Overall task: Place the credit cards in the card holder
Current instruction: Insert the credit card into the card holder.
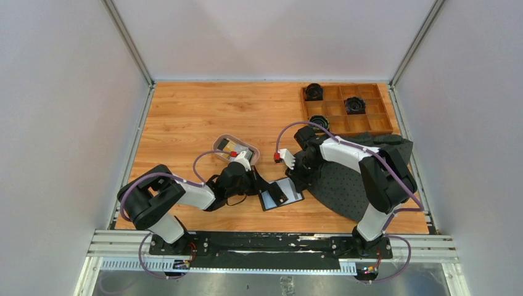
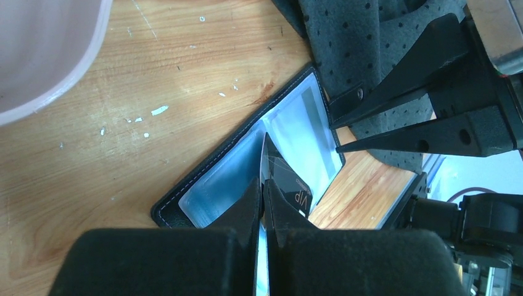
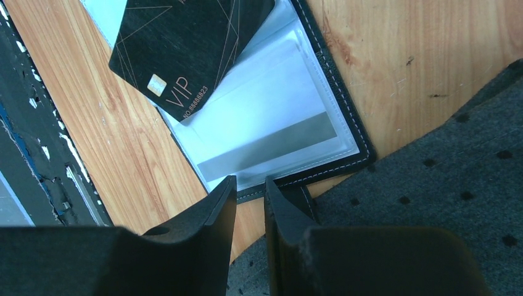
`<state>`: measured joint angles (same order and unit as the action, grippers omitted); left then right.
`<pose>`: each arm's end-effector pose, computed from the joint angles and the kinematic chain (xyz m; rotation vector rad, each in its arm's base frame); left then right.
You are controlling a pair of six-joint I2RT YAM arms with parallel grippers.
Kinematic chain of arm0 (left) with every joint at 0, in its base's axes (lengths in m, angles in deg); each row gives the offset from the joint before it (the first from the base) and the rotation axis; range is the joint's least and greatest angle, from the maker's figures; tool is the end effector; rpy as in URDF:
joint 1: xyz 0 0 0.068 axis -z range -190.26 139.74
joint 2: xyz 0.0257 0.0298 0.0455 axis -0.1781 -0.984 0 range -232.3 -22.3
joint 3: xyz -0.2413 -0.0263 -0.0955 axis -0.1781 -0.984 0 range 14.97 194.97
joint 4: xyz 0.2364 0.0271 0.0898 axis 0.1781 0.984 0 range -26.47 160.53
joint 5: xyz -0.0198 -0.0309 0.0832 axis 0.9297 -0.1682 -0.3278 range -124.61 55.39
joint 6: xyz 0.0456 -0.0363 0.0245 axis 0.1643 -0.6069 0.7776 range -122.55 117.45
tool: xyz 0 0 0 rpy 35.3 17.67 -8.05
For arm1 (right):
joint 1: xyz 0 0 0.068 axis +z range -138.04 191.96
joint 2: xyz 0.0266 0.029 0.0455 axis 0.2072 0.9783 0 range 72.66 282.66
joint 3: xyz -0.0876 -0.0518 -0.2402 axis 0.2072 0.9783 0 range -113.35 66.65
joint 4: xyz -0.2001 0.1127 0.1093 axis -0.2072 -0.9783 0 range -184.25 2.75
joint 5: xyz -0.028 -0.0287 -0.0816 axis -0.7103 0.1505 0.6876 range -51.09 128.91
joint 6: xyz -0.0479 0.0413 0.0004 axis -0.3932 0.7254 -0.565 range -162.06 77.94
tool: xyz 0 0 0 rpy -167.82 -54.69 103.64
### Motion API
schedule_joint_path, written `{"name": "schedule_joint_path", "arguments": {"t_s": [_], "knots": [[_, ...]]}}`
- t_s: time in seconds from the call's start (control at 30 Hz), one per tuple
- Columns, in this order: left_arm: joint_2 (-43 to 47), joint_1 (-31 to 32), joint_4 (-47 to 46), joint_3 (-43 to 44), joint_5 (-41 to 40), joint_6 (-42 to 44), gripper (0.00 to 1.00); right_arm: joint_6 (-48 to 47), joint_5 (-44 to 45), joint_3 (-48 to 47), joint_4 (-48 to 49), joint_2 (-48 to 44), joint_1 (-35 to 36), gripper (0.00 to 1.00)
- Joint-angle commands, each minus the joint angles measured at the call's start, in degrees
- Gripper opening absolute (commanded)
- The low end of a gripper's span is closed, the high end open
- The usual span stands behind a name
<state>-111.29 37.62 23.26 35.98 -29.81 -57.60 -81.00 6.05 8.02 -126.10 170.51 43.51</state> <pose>0.1770 -0.2020 0.1106 -0.0847 2.2758 -1.1356 0.2418 0.1794 0.1468 -1.6811 2.2301 0.8029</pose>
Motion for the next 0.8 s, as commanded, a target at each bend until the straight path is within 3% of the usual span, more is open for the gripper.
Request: {"name": "schedule_joint_path", "arguments": {"t_s": [0.0, 0.77], "knots": [[-1.4, 0.8, 2.7, 0.7, -1.5, 1.7, 0.0, 0.0, 2.1, -0.7, -0.4, 1.5, 1.2, 0.27], [-7.4, 1.4, 6.4, 5.5, 2.1, 0.8, 0.0, 0.3, 2.2, -1.0, -0.6, 1.5, 1.4, 0.27]]}}
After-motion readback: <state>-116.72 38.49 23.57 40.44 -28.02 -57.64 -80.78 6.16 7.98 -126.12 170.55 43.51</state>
